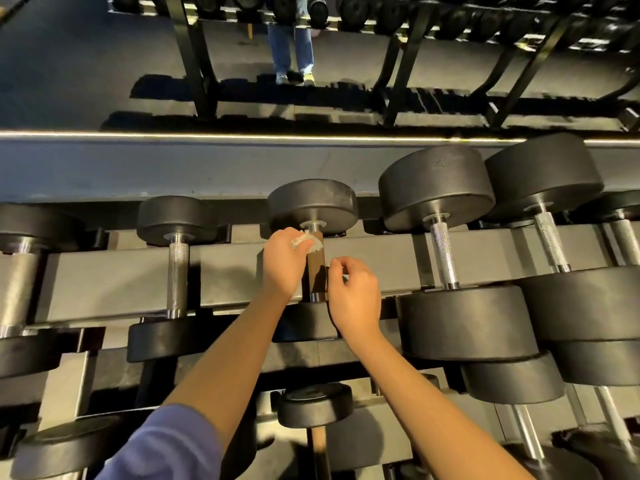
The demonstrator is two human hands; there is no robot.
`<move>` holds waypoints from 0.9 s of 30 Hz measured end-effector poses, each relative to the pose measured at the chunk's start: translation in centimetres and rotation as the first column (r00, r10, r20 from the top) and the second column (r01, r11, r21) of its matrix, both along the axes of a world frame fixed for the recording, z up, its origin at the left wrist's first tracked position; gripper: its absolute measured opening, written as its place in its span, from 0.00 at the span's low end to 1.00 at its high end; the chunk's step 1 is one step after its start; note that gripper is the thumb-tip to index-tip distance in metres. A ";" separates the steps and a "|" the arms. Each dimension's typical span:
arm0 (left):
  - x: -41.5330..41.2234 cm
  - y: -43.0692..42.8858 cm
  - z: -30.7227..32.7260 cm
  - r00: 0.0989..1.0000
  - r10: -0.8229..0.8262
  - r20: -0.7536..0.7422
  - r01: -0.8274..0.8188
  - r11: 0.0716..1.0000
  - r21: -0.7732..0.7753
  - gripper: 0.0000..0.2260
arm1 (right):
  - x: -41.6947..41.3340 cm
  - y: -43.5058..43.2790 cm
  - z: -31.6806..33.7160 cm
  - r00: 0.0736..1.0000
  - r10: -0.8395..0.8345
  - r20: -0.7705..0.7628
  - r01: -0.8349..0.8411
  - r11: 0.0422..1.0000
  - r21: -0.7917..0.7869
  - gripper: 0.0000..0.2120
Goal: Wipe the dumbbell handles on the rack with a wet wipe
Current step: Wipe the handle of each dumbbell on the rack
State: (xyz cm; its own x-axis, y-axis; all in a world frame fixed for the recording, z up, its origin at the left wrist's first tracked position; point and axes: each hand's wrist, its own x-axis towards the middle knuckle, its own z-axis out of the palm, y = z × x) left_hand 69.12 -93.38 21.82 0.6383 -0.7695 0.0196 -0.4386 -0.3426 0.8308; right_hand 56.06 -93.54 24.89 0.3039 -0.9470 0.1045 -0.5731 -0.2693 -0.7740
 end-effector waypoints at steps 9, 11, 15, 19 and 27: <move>0.4 1.7 0.3 0.996 -0.075 -0.052 0.077 0.996 0.043 0.03 | -0.1 0.1 -0.2 0.999 -0.026 0.038 0.027 1.000 -0.007 0.10; 0.5 2.7 -0.2 0.988 -0.157 0.005 0.157 0.988 0.009 0.05 | 0.0 0.1 -0.4 0.999 -0.031 0.044 0.032 0.999 -0.021 0.10; 0.8 2.3 -0.8 0.985 -0.148 0.086 0.152 0.988 -0.042 0.07 | 0.0 0.1 -0.5 0.998 -0.042 0.047 0.043 0.999 -0.032 0.10; 1.7 -0.3 -1.1 1.000 0.014 -0.022 -0.014 1.000 0.004 0.11 | -0.1 0.2 -0.5 0.997 -0.059 0.055 0.062 0.997 -0.047 0.10; 0.9 3.4 -1.2 0.946 -0.297 0.128 0.287 0.953 0.093 0.08 | -0.1 0.2 -0.5 0.994 -0.096 0.049 0.100 0.991 -0.084 0.10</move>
State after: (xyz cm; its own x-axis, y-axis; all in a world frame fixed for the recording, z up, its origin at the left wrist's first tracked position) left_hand 70.00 -89.93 20.65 0.3801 -0.9245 0.0293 -0.6374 -0.2388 0.7326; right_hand 56.00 -93.37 24.39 0.2035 -0.9588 0.1984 -0.5650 -0.2805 -0.7759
